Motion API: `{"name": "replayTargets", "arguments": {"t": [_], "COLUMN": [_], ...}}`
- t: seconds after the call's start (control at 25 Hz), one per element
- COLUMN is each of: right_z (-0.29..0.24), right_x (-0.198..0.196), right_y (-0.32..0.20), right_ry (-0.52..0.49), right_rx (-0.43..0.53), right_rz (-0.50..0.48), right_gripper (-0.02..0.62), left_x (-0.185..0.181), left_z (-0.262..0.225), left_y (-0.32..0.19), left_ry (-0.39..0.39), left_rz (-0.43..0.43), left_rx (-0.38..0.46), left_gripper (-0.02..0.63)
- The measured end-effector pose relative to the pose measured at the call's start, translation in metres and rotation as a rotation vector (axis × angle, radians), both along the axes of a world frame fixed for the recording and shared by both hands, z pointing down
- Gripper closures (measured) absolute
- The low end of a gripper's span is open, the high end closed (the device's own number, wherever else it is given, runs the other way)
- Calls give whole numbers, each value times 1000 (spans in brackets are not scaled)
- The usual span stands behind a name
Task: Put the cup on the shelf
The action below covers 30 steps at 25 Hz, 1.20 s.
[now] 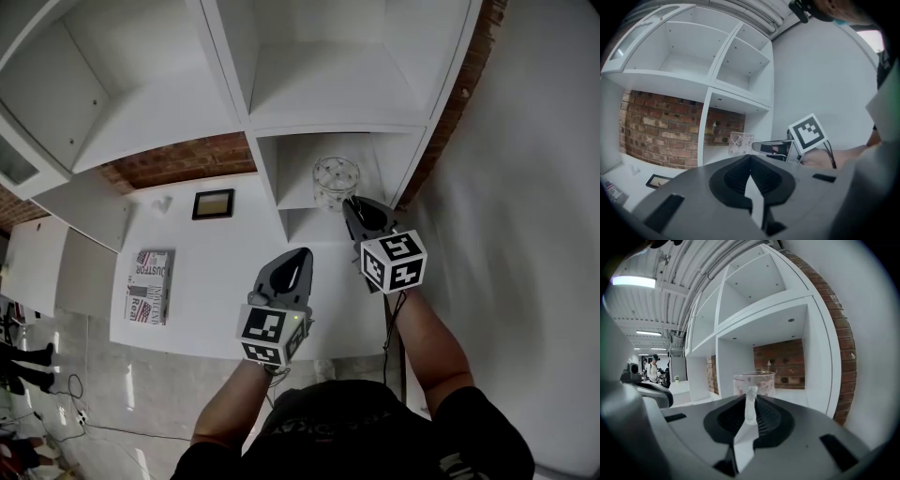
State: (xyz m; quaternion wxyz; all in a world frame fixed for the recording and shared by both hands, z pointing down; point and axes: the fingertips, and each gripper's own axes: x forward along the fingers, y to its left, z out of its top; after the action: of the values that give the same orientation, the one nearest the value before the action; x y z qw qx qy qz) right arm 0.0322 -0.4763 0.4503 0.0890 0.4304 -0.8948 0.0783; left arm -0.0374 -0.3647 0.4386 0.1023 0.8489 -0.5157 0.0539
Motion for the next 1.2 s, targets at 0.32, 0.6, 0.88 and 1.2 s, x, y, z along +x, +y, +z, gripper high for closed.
{"name": "replayTargets", "arguments": {"t": [0.32, 0.6, 0.88, 1.2], "right_z": [16, 24, 28, 33], "right_x": [-9, -13, -14, -14], "right_y": [-40, -59, -71, -79], "right_ry": [21, 27, 31, 38], "right_rx": [-22, -31, -33, -37], "right_rz": [16, 33, 46, 48], "right_gripper": [557, 558, 557, 552], "left_x": [-3, -11, -5, -1], "left_z": [3, 7, 8, 11], "left_y": [-21, -33, -41, -44], "left_ry": [5, 2, 5, -1], "left_rz": [-12, -26, -17, -14], "left_rx": [-1, -13, -15, -25], "left_gripper": [601, 601, 601, 601]}}
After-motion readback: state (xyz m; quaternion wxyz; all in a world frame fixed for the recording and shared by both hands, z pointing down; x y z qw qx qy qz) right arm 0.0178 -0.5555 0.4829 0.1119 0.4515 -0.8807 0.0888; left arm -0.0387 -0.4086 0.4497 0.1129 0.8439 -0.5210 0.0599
